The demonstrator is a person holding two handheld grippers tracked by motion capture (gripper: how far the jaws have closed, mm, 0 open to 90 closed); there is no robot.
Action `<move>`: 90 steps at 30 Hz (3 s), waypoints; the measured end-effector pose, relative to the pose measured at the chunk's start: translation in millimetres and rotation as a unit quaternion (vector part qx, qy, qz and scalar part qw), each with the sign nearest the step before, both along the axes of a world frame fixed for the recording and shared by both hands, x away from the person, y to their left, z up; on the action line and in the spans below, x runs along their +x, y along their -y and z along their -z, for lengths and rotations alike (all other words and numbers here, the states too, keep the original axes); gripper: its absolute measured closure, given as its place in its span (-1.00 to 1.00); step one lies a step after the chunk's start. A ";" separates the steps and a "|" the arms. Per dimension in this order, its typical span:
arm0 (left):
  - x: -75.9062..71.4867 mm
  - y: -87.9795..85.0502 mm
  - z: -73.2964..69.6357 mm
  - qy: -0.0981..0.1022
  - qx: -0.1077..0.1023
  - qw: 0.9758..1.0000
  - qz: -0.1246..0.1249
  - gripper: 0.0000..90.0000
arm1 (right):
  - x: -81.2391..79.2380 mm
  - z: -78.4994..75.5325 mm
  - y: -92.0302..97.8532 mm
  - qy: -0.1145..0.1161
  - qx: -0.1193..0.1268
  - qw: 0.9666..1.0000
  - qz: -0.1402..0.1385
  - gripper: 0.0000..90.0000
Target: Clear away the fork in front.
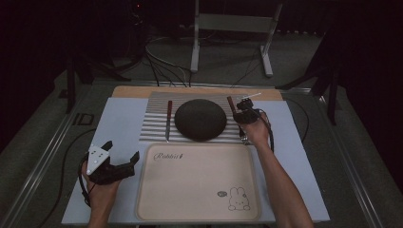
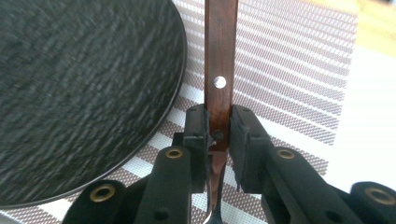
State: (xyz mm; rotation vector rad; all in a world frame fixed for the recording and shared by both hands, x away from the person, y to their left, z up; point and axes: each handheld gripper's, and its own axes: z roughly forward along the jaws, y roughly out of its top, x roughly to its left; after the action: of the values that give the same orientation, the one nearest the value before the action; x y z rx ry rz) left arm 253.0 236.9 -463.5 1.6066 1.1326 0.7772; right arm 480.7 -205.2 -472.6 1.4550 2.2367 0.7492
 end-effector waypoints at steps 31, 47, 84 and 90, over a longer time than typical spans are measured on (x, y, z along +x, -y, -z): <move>1.2 5.9 1.4 -0.007 0.012 1.000 0.004 -1.00 | -83.6 -53.4 8.6 0.198 0.048 0.978 -0.053 0.72; 4.2 25.2 -18.8 0.001 -0.008 1.000 0.026 -1.00 | -130.9 -58.0 -2.0 0.216 0.076 0.969 -0.095 0.72; 47.6 105.5 -69.5 0.023 -0.029 0.992 0.118 -0.96 | -181.5 -53.1 -13.5 0.227 0.119 0.959 -0.120 0.72; 51.0 115.5 -72.3 0.022 -0.028 0.991 0.131 -0.96 | -185.3 -53.1 -20.2 0.228 0.122 0.957 -0.129 0.72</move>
State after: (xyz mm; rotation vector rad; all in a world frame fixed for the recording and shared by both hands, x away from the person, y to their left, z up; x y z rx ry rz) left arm 304.0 121.3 -391.2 1.6416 0.8820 0.6001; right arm 295.3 -185.0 -419.5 0.9573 2.0377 1.3336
